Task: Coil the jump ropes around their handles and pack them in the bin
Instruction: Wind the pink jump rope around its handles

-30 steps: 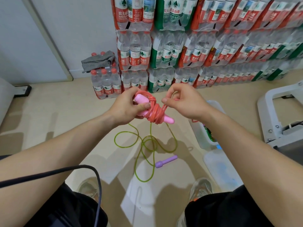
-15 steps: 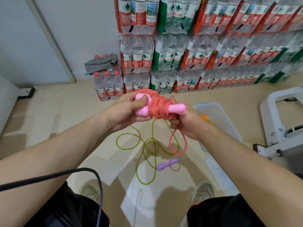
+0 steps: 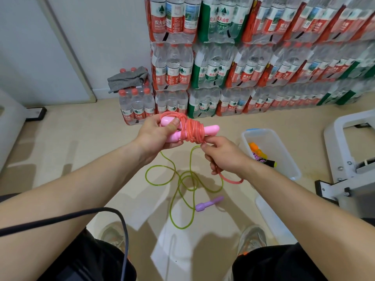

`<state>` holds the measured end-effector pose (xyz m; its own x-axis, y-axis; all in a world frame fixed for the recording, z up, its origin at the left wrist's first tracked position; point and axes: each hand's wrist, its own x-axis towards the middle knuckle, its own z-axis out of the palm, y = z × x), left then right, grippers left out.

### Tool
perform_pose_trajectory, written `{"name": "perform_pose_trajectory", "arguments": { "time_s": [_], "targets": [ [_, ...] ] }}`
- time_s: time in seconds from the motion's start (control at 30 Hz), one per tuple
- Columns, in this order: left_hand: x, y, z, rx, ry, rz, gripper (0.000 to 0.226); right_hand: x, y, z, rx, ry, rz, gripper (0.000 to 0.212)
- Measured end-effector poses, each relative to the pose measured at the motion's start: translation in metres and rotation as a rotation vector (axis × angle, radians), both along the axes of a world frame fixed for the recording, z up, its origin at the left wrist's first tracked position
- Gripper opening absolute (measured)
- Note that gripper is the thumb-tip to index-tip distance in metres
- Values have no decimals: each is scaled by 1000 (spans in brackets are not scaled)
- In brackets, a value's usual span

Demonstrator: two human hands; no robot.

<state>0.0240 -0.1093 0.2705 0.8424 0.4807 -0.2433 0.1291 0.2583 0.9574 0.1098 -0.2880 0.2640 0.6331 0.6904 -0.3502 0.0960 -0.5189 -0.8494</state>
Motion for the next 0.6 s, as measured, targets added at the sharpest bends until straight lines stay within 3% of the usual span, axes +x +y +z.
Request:
{"name": "perform_pose_trajectory", "arguments": {
  "time_s": [0.2,0.43,0.6],
  "targets": [
    [2,1,2,9,-19,-24,13,11,-7,5,81,53,-32,23],
    [4,8,6,-31,-16,-70,16,18,-7,-1,273,506,-108,17],
    [2,12,8,-78,32,-128,16,12,-13,-5,311,456,-72,21]
  ]
}}
